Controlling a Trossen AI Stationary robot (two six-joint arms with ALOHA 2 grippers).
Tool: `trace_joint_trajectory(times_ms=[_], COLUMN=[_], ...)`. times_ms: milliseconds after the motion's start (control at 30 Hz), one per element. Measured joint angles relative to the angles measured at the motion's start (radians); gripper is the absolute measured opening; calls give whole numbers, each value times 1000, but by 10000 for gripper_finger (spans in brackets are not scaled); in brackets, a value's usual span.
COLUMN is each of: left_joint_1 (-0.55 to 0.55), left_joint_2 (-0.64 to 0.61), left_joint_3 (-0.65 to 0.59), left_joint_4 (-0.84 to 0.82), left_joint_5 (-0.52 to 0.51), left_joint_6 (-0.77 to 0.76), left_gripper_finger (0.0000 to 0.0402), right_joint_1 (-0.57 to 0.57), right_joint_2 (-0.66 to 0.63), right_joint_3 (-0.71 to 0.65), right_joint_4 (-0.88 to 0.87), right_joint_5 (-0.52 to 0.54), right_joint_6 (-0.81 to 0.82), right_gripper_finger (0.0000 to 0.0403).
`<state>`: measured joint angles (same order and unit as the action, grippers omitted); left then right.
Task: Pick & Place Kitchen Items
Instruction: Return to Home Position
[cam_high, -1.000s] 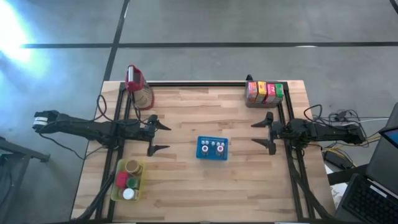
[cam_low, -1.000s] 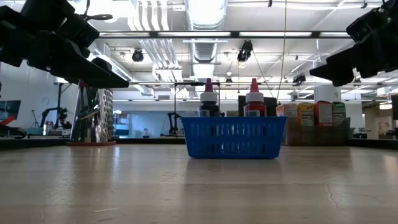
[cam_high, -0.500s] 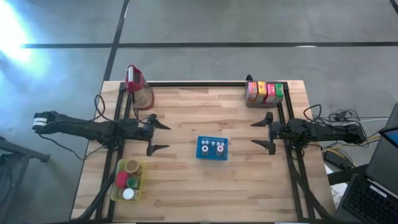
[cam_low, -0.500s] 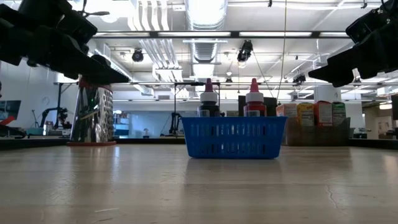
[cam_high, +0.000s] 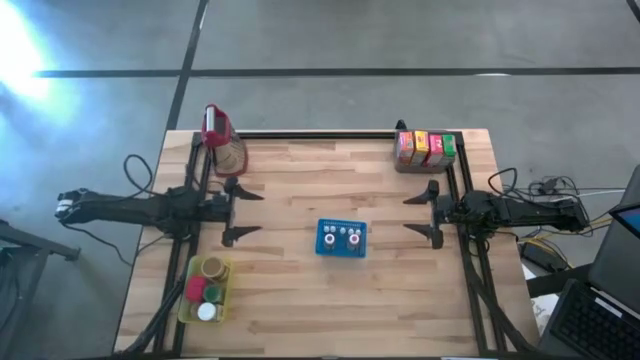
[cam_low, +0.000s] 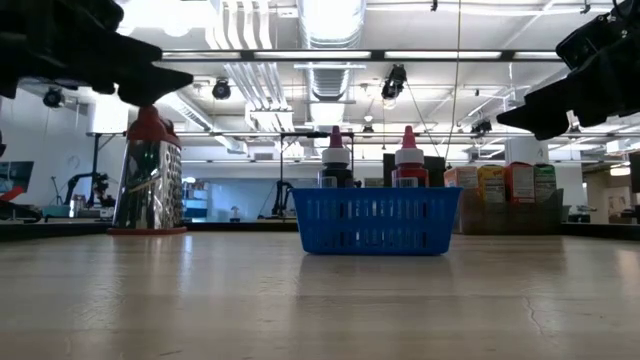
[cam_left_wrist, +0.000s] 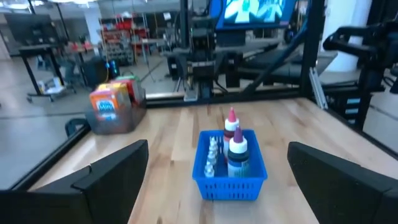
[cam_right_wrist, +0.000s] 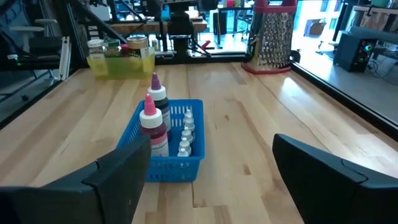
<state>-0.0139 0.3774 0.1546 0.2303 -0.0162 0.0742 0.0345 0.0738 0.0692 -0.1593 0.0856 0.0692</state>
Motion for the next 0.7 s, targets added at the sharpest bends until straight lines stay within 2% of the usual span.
trace_joint_trajectory(times_ms=[300, 500, 700], left_joint_1=[0, 0, -1], left_joint_2=[-239, -366, -375], left_joint_3=[-145, -144, -144], left_joint_4=[-14, -202, -223], left_joint_5=[-1, -3, 1], left_joint_6=[-8, -7, -65], left_gripper_finger=[389, 390, 389], right_joint_1=[0, 0, 0], right_joint_2=[0, 0, 0], right_joint_3=[0, 0, 0], right_joint_4=[0, 0, 1], right_joint_5=[0, 0, 0], right_joint_6=[0, -1, -1], right_gripper_finger=[299, 282, 265])
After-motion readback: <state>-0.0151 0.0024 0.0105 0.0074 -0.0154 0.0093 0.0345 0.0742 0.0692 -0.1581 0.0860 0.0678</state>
